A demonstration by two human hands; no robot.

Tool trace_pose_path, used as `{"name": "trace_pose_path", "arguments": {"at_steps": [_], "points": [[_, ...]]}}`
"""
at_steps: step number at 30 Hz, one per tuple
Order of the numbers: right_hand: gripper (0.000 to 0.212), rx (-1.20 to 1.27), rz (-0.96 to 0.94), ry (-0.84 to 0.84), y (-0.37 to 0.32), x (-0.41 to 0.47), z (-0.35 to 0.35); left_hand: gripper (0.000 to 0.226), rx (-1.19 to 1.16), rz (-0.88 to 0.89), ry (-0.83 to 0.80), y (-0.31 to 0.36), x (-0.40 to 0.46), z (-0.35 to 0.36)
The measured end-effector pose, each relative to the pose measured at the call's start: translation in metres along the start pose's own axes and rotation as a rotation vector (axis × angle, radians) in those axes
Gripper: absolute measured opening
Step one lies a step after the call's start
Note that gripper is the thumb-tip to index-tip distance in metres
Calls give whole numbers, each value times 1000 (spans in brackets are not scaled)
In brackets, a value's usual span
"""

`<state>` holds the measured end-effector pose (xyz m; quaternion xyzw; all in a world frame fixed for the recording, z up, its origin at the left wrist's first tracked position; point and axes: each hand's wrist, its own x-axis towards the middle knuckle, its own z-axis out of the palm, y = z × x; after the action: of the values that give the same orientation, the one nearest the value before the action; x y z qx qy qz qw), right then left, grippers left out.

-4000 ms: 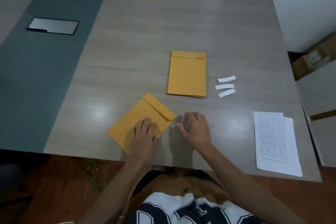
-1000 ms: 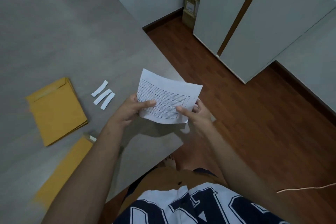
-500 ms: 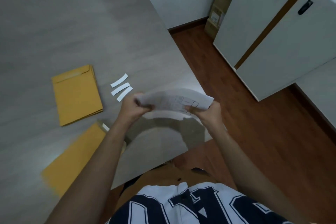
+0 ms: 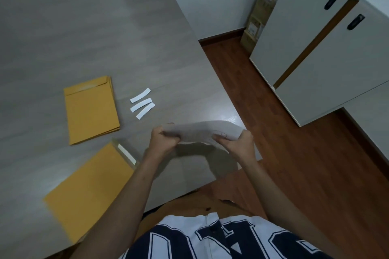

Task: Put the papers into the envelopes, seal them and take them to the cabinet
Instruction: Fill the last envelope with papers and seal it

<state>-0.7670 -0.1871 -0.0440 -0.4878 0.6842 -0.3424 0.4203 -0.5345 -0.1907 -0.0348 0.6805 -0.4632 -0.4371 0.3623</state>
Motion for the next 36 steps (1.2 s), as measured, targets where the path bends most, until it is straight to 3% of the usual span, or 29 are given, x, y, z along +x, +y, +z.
{"name": "trace_pose_path", "arguments": {"at_steps": [2, 5, 9, 12, 14, 16, 18, 21, 24, 27, 30, 33, 36], "points": [[15, -22, -110, -8, -3, 1, -2, 31, 20, 6, -2, 4, -1, -3], [22, 5, -33, 28, -1, 1, 0, 25, 16, 65, 9, 1, -3, -9], [1, -70, -54, -84, 10, -6, 8, 31, 43, -120, -34, -16, -6, -5], [15, -16, 10, -166, 16, -9, 7, 36, 16, -140, -80, -26, -13, -1], [10, -66, 57, -218, 18, -8, 10, 36, 47, -157, -40, -28, -13, -1], [23, -84, 46, -147, 16, -5, 10, 32, 36, -177, -6, -28, -11, -2], [18, -68, 18, -78, 7, -4, 8, 29, 4, -179, 6, -22, -11, -4], [34, -59, -12, -160, -10, -2, 17, 35, -34, -170, 93, -16, -11, -21], [34, -37, -8, -255, -31, 3, 36, 36, -97, -110, 171, -22, -13, -50], [35, -83, -38, -318, -50, 8, 59, 52, -179, -168, 417, -43, -23, -80], [41, -147, -65, -367, -65, 12, 86, 60, 159, -364, 676, -77, -37, -102], [42, -224, -121, -420, -76, 12, 109, 82, 407, -641, 525, -100, -50, -110], [40, -329, -223, -442, -82, 9, 123, 83, 517, -666, 386, -106, -54, -105]]}}
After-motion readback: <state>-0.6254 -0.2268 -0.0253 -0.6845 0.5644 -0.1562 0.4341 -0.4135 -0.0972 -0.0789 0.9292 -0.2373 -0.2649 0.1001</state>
